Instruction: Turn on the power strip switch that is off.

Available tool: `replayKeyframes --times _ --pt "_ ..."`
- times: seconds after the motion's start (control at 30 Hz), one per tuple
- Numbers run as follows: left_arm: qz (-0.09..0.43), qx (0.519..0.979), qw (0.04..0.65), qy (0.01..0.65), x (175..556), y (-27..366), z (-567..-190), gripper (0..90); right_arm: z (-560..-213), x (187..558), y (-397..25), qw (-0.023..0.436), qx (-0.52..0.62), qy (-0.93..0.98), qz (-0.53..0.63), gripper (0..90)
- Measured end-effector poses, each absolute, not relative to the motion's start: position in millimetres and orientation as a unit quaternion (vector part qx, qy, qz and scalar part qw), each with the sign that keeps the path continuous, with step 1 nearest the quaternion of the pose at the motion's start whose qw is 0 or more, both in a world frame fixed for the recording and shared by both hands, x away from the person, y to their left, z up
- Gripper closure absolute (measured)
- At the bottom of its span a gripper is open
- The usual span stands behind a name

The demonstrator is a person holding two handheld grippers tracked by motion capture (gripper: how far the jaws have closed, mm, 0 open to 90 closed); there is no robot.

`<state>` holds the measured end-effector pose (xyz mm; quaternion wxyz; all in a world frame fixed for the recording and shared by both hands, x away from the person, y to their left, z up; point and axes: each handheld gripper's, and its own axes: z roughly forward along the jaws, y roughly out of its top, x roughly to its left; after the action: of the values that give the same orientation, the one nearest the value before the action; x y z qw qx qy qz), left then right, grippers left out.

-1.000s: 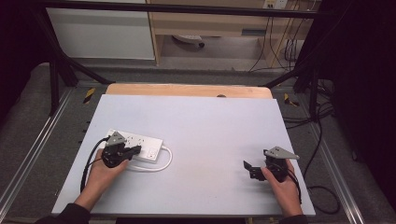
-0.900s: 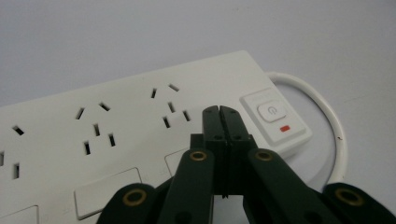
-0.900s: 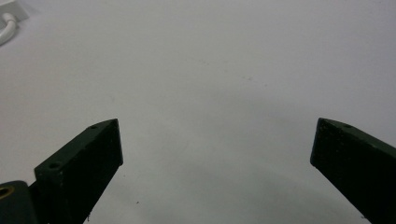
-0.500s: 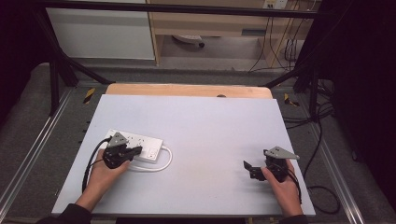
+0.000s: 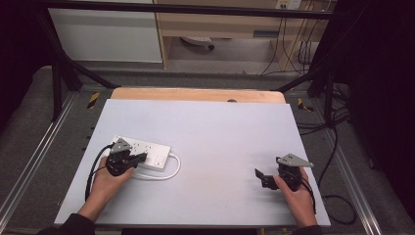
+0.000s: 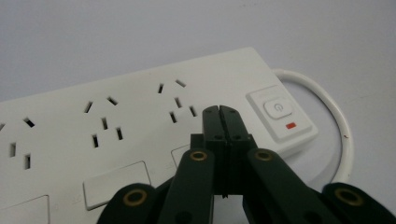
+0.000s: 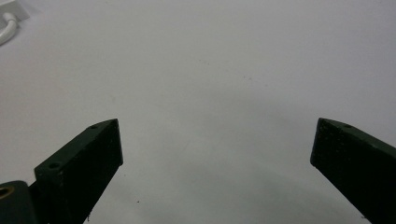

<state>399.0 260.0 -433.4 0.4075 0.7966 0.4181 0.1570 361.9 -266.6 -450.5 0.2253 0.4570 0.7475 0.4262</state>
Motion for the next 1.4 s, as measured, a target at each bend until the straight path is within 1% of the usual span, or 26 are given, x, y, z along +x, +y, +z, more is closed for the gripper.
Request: replayKeyframes --times 0.43,0.5,0.6,0.63,0.77,1.4 --pt "0.154 0.798 0.406 0.419 399.4 259.4 -433.7 90.0 -450.5 361.7 -266.3 0.224 0.458 0.747 0.426 2.8" --pt "0.136 0.801 0.411 0.415 399.9 257.9 -435.2 90.0 -450.7 361.8 -266.5 0.224 0.458 0.747 0.426 2.7" --pt "0.165 0.816 0.389 0.393 396.3 249.7 -433.2 90.0 -451.1 362.1 -266.5 0.224 0.458 0.749 0.424 2.8" --pt "0.167 0.817 0.389 0.392 396.3 249.7 -433.2 90.0 -451.0 362.0 -266.5 0.224 0.458 0.748 0.425 2.8" --pt "0.142 0.806 0.408 0.405 399.3 256.2 -435.0 90.0 -450.6 361.7 -267.2 0.225 0.458 0.746 0.428 2.7" --pt "0.136 0.800 0.419 0.407 400.6 257.2 -436.8 90.0 -450.8 362.2 -267.0 0.224 0.457 0.747 0.427 2.6"
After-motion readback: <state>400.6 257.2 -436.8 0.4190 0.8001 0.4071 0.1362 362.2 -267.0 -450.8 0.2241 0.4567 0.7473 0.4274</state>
